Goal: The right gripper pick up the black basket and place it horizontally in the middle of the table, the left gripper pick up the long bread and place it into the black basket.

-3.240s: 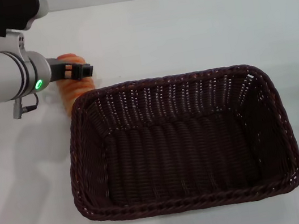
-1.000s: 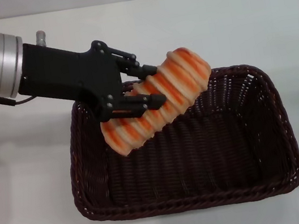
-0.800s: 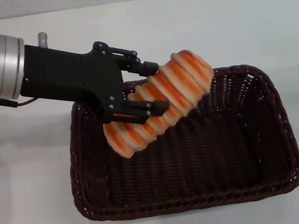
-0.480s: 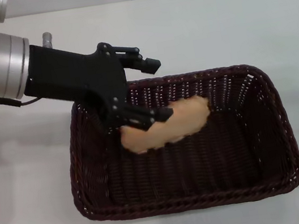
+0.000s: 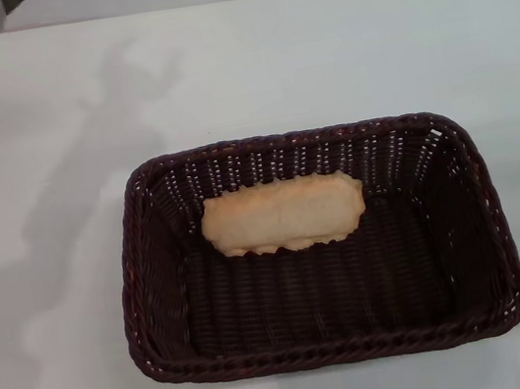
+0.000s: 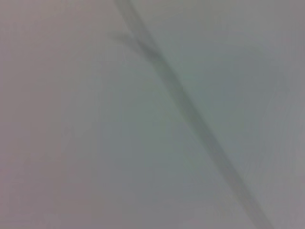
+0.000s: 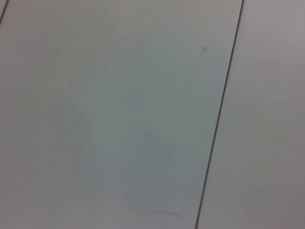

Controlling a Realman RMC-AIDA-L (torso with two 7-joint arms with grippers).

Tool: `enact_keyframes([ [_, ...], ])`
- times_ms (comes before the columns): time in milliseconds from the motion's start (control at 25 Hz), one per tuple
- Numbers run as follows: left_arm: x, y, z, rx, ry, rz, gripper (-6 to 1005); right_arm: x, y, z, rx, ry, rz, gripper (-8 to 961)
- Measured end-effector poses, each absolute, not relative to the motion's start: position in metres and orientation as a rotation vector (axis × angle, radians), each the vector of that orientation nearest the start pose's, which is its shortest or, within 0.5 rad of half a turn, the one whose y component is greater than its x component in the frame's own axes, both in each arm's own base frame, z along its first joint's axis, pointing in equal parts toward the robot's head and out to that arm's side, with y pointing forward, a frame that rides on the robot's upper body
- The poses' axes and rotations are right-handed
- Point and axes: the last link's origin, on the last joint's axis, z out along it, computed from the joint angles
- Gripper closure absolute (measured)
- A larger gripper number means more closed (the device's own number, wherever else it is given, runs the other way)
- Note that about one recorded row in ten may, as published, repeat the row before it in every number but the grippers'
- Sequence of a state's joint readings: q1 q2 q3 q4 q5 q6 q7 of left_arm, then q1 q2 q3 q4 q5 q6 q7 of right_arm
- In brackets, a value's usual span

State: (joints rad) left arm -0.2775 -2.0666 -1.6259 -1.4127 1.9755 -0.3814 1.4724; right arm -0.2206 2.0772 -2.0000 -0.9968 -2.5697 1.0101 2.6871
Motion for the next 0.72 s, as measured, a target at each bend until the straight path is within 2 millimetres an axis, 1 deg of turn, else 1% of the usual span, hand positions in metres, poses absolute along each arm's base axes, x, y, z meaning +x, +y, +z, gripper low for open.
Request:
enact_keyframes([
  [40,-0.179,0.402,0.040,-1.871,-0.025,-0.175,145,0.314,0.233,0.028,-1.314,0.348,0.455,129],
  [80,-0.179,0.402,0.040,-1.871,-0.025,-0.175,144,0.314,0.233,0.028,-1.314,0.348,0.455,129],
  [120,-0.186,0.404,0.035,-1.776,-0.019,-0.146,144,0.315,0.232,0.029,-1.302,0.354,0.458,129],
  [200,-0.199,0.403,0.039,-1.563,-0.029,-0.150,144,0.317,0.228,0.030,-1.279,0.340,0.466,129],
  [240,-0.205,0.401,0.042,-1.485,-0.045,-0.177,143,0.321,0.223,0.031,-1.253,0.319,0.498,129],
  [320,-0.224,0.392,0.048,-1.357,-0.095,-0.275,143,0.324,0.219,0.033,-1.233,0.317,0.526,129],
  [360,-0.224,0.392,0.048,-1.357,-0.095,-0.275,143,0.327,0.215,0.035,-1.204,0.328,0.574,129],
  [400,-0.244,0.383,0.050,-1.303,-0.167,-0.405,142,0.331,0.212,0.037,-1.178,0.340,0.614,129],
  [440,-0.259,0.379,0.051,-1.291,-0.224,-0.487,142,0.339,0.206,0.042,-1.121,0.357,0.656,129],
  [480,-0.273,0.375,0.051,-1.284,-0.281,-0.555,142,0.339,0.206,0.042,-1.121,0.357,0.656,129],
  [560,-0.292,0.369,0.051,-1.273,-0.376,-0.636,141,0.347,0.200,0.045,-1.036,0.383,0.657,129],
  [600,-0.299,0.367,0.049,-1.269,-0.415,-0.659,141,0.347,0.200,0.045,-1.036,0.383,0.657,129],
  [640,-0.314,0.363,0.045,-1.269,-0.474,-0.663,141,0.352,0.198,0.045,-0.999,0.409,0.649,128],
  [680,-0.314,0.363,0.045,-1.269,-0.474,-0.663,141,0.352,0.198,0.045,-0.999,0.409,0.649,128],
  [720,-0.320,0.361,0.044,-1.273,-0.483,-0.646,141,0.354,0.198,0.044,-0.993,0.416,0.643,128],
])
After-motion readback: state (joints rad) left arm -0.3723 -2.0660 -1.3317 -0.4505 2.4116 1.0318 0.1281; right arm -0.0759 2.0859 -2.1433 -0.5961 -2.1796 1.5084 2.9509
